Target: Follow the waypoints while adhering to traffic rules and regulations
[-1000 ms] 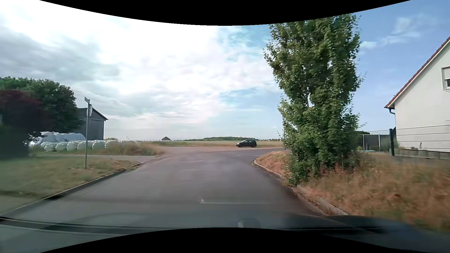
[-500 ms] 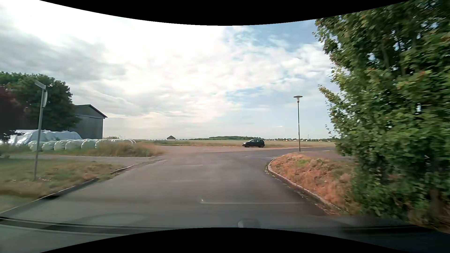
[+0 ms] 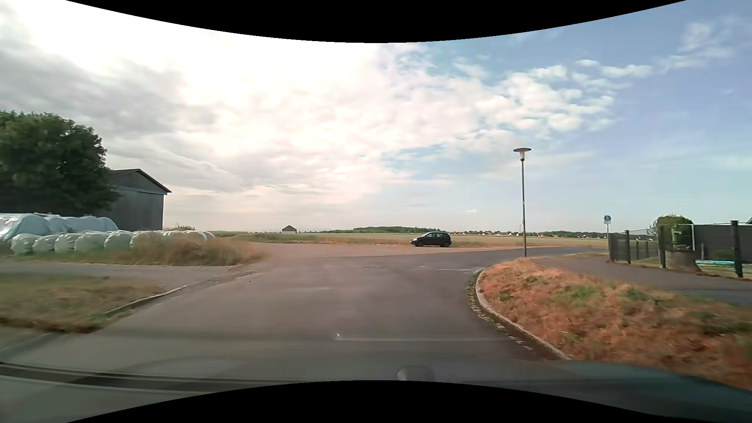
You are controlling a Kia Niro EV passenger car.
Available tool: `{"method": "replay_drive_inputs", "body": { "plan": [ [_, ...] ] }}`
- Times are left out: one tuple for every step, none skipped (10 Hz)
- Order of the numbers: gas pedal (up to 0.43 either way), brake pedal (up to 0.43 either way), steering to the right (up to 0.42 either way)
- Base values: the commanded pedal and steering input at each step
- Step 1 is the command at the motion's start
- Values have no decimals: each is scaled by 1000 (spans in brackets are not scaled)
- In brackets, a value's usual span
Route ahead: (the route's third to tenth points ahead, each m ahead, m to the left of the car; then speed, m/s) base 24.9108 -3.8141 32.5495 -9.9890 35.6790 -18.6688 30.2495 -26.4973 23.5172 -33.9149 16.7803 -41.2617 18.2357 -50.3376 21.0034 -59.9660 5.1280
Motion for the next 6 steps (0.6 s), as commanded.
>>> {"method": "replay_drive_inputs", "body": {
  "plan": [
    [0, 0, -11],
    [0, 0, -5],
    [0, 0, 2],
    [8, 0, 8],
    [8, 0, 18],
    [8, 0, 25]
  ]
}}
